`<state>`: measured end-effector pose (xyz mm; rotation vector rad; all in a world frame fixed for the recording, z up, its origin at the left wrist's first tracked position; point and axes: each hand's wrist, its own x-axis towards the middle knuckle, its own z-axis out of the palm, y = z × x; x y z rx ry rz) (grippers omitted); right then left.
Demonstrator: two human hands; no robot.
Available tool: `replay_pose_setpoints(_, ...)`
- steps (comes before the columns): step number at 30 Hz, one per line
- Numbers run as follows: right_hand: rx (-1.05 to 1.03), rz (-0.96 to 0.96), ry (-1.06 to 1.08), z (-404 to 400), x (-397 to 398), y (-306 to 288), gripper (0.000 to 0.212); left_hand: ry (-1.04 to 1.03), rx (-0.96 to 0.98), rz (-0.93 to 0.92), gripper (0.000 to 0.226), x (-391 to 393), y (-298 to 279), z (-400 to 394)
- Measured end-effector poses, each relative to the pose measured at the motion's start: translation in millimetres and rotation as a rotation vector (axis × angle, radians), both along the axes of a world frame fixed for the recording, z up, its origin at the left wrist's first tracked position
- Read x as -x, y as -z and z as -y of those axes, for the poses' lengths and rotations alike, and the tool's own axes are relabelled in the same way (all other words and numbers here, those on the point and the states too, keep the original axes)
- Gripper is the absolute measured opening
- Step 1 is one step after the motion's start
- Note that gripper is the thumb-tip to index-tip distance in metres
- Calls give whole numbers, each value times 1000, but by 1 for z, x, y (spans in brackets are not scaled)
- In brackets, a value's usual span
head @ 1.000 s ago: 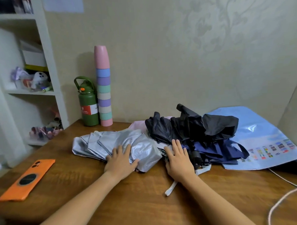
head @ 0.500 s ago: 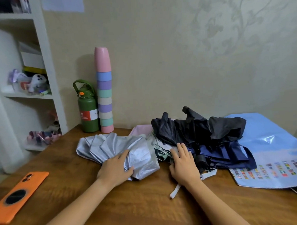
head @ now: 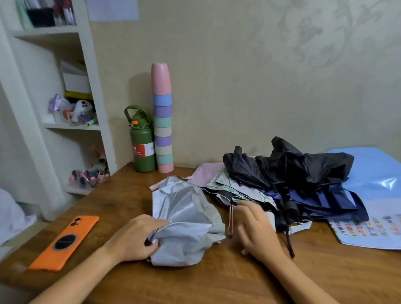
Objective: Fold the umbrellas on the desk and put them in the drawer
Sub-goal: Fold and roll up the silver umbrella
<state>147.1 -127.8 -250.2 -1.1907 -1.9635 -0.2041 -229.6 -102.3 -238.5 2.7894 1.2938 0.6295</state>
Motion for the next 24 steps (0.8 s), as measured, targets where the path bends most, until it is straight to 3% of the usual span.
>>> replay_pose_setpoints(2,185,14,-189,8,24,-2,36,14,-59,-22,58,-4,8,-1)
replay_pose_setpoints(4,339,48,-241,6,46,1,48,-72,-144,-48,62,-11,18,-7)
replay_pose_setpoints(10,534,209,40,-19,68,5,63,-632,-274,58,65,-20,31,0)
replay_pose_setpoints(12,528,191,84,-23,76,4,62,-688,-297,149,57,-22,27,6)
replay_pose_setpoints(14,536,184,118,-25,82,3,63,-617,-317,309,35,-24,21,14)
replay_pose_setpoints(17,599,190,133,-30,85,2,68,-449,-212,440,30,-24,21,23)
replay_pose_setpoints(21,623,201,136,-41,85,4,75,-407,168,472,22,-21,24,20)
replay_pose_setpoints(24,637,180,163,-49,89,2,78,-401,337,511,44,-19,17,22)
